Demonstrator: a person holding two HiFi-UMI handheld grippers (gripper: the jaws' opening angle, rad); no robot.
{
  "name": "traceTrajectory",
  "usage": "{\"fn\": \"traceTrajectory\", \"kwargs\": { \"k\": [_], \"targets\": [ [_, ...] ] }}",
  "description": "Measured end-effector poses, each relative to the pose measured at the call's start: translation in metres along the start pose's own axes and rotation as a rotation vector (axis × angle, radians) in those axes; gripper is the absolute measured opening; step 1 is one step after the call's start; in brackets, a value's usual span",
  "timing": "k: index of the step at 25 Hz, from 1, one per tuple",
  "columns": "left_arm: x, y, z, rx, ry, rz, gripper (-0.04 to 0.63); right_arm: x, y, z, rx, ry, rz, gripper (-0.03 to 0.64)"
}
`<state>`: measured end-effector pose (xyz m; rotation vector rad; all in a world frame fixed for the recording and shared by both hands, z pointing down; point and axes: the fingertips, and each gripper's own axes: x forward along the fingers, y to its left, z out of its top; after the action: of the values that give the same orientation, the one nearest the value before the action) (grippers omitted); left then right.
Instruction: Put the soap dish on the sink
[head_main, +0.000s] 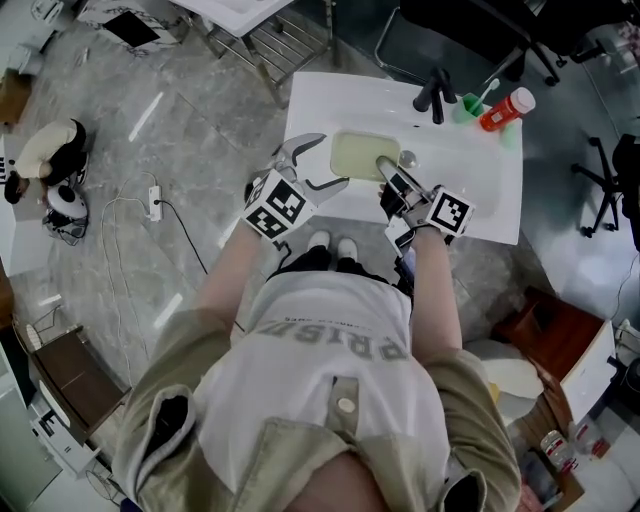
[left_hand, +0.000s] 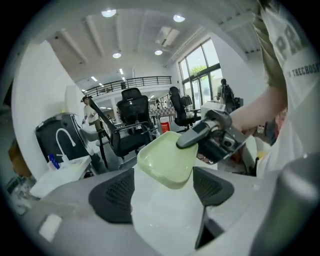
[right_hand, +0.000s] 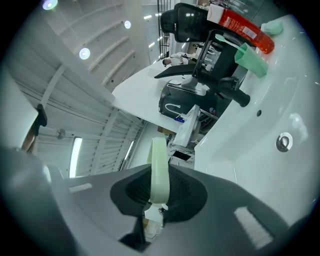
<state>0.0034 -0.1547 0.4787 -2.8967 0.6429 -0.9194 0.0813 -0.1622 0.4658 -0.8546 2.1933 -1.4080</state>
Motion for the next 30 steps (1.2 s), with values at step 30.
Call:
{"fn": "traceTrajectory", "kwargs": {
  "k": [30],
  "targets": [
    [0.046,0.017,-0.027,0.134,0.217,0.065,0.380,0.013,-0.038,0.011,0.080,0.211,-0.143,0.037]
  ]
}}
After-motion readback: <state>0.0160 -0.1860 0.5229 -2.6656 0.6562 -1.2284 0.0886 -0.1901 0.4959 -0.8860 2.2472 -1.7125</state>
